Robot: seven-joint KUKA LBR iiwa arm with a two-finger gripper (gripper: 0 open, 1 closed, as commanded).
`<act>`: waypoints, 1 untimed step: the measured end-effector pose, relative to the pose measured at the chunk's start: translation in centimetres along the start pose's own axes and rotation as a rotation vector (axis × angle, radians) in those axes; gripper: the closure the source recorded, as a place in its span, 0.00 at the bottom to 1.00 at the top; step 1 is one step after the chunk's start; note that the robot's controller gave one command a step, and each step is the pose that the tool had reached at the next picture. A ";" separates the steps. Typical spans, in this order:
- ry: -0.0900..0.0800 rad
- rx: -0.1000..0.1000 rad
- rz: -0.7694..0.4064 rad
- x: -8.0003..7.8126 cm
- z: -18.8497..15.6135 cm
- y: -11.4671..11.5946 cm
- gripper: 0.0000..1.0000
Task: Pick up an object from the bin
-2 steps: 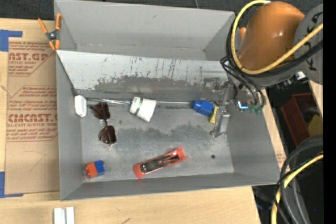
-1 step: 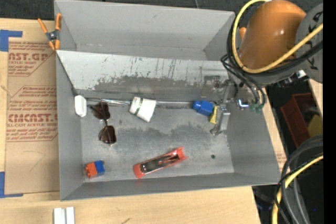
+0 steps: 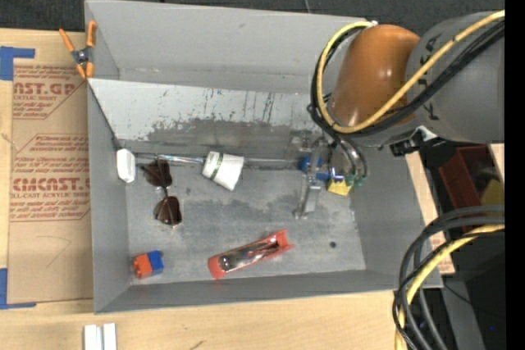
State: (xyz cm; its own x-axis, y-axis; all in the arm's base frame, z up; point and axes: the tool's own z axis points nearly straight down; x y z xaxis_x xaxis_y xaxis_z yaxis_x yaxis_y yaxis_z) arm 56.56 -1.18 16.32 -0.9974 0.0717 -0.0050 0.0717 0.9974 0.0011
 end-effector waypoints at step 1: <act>0.005 0.001 -0.125 7.1 0.6 5.2 0.00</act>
Offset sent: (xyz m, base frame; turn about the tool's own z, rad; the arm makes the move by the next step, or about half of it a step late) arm -0.0507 0.0521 -0.0314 -0.1966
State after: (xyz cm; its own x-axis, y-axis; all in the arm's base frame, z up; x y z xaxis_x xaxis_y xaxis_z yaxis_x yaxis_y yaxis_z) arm 49.87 4.56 15.66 -0.9986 -0.0535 -0.0001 -0.0535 0.9986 -0.0004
